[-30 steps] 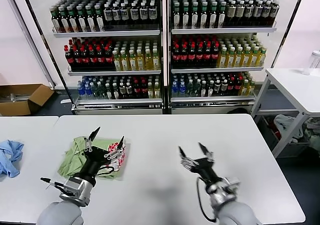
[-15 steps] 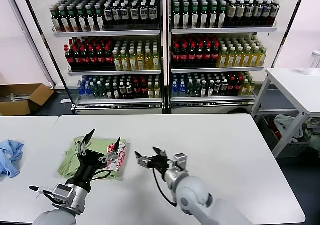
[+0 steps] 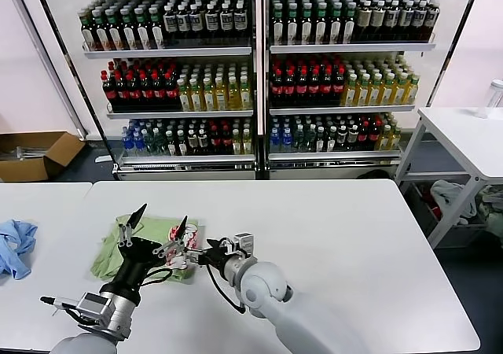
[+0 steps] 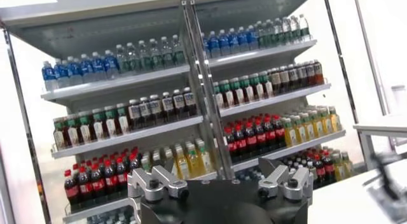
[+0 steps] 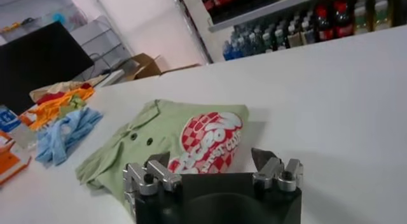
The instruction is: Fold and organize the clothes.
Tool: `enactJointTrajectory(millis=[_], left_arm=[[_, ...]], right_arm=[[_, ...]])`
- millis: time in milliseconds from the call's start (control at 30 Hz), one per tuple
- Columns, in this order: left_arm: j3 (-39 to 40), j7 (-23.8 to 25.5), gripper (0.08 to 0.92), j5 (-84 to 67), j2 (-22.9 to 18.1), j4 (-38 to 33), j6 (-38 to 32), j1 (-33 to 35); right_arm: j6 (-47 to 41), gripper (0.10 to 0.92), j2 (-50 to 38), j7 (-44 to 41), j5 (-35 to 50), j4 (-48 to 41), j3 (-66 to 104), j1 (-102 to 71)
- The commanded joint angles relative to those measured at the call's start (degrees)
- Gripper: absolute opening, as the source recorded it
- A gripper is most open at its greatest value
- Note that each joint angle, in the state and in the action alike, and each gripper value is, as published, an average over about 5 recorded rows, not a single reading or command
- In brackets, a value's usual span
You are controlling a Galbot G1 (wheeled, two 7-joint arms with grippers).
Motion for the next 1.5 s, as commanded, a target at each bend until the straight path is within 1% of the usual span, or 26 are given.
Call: enactJointTrajectory(millis=[33, 200, 300, 400, 533, 767, 867, 967, 1067, 1133, 1300, 1500], left_arm=[[-0.3, 0.2, 0.823, -0.2, -0.5, -0.7, 0.5, 0.6], [-0.1, 0.2, 0.823, -0.3, -0.5, -1.1, 1.3, 0.5], [-0.3, 0.1, 0.823, -0.4, -0.5, -1.5, 1.4, 0.8], [-0.4, 0.0, 0.823, -0.5, -0.6, -1.7, 1.5, 1.1], [0.0, -0.2, 0.823, -0.5, -0.9, -1.6, 1.8, 0.8], [0.4, -1.0, 0.823, -0.7, -1.3, -1.8, 2.4, 0.8], [0.4, -1.5, 0.823, -1.0, -1.3, -2.0, 2.8, 0.9], [0.4, -2.3, 0.823, -1.3, -1.3, -2.4, 2.9, 1.0], [0.3, -3.1, 0.823, -2.0, -1.3, -2.8, 3.2, 0.9], [0.3, -3.5, 0.823, -2.5, -1.2, -3.0, 3.4, 0.7], [0.4, -3.7, 0.823, -3.0, -1.1, -3.1, 3.4, 0.2], [1.3, -3.7, 0.823, -3.2, -1.1, -2.7, 3.7, -0.4]], right_arm=[[-0.9, 0.823, 6.3, -2.0, -0.5, -12.1, -1.6, 3.6], [-1.1, 0.821, 9.2, -2.8, -1.2, -16.0, -1.5, 4.4], [-1.6, 0.796, 9.8, -2.3, -1.3, -16.5, -1.5, 4.9], [-1.7, 0.727, 9.8, -1.4, -1.3, -16.7, -1.3, 5.4], [-1.6, 0.606, 9.8, 0.3, -1.3, -15.2, -1.0, 5.4], [-0.7, 0.406, 10.9, 7.1, -2.1, -13.0, -1.6, 5.0], [-0.2, 0.32, 11.0, 8.0, -3.0, -12.2, -1.9, 4.7], [0.1, 0.233, 9.7, 9.0, -4.4, -9.7, -2.5, 4.4], [-0.1, 0.162, 6.1, 10.1, -5.0, -4.8, -3.0, 4.1], [-0.8, 0.142, 2.4, 11.0, -4.6, -0.4, -2.9, 3.8], [-2.6, 0.141, -7.3, 11.6, -2.8, 8.7, 0.0, 1.5], [-5.0, 0.141, -16.3, 8.2, -2.3, 13.9, 4.7, -1.3]])
